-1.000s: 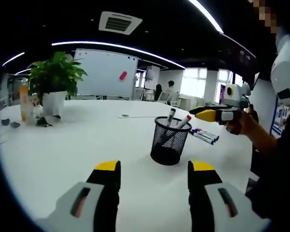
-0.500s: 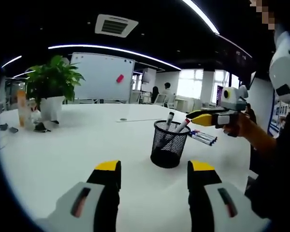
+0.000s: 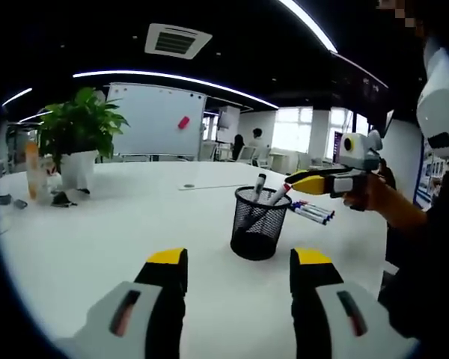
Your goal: Pick up the whiteboard markers from the pen holder and place them facing the whiteboard neatly
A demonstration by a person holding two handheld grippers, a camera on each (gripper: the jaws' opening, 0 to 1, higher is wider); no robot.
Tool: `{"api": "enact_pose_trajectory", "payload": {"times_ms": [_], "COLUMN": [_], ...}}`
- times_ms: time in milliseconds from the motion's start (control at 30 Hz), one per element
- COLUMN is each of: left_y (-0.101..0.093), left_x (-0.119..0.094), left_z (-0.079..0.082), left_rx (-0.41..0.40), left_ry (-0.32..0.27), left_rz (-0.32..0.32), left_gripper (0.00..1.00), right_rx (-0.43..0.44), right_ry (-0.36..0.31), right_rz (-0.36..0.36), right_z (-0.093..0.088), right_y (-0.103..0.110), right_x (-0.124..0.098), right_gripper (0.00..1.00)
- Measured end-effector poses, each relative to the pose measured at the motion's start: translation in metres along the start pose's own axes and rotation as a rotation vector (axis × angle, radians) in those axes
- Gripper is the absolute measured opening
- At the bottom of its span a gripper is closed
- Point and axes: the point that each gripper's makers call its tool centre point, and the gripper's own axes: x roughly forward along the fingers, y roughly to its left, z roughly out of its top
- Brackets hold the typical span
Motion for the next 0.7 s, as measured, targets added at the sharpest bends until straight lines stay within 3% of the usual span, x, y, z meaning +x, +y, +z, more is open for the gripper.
{"api": "enact_pose_trajectory", "payload": {"times_ms": [233,500,700], "left_y": [-0.006,-0.006,-0.007], "left_x": [-0.003,-0.006,-0.007], "left_z": [-0.002,0.003,0.003], "left_rx": [0.009,-0.002,0.001], "left_ry": [0.004,-0.018,-0.015], "left_rz": [0.008,0.017,0.020], "left_gripper": [0.56,0.56,0.56], "right_rx": [0.004,0.013,0.024], "right_ry": [-0.010,0.012,0.045], "right_rz": [0.033,0.018,0.011], "right_z": [0.001,-0.007,-0.014], "right_y": [0.005,0.001,-0.001], "right_x": [0.003,0.011,0.018], "right_gripper": [0.26,0.26,0.18]}}
